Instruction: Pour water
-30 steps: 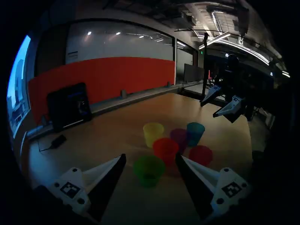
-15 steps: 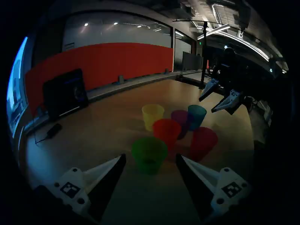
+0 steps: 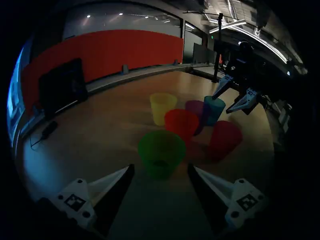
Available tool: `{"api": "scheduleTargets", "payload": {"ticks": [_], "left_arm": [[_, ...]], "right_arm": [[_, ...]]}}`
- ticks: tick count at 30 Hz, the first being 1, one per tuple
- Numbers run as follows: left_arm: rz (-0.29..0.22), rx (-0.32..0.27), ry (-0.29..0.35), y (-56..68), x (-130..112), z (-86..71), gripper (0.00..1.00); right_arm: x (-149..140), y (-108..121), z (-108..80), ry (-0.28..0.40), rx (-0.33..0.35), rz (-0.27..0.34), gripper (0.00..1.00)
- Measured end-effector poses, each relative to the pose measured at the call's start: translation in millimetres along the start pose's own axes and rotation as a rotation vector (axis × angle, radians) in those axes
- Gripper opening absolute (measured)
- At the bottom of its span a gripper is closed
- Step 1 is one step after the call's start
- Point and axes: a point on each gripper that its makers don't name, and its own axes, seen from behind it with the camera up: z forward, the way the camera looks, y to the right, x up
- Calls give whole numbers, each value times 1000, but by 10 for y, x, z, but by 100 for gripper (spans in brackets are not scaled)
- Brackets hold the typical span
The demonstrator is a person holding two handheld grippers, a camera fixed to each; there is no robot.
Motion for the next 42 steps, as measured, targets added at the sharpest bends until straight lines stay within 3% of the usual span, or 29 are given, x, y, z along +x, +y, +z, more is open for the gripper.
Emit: {"api": "scheduleTargets", "payload": {"ticks": [20, 26, 30, 42], "left_arm": [[18, -68, -10, 61, 119, 327, 98], [18, -74, -10, 63, 134, 356, 98], [16, -69, -10, 49, 135, 373, 87], [32, -55, -10, 39, 143, 370, 87]], "right_arm": [[127, -34, 275, 15, 35, -3, 100], [158, -38, 280, 19, 37, -3, 100], [159, -34, 279, 18, 37, -2, 100], [195, -56, 298, 30, 39, -5, 100]]}}
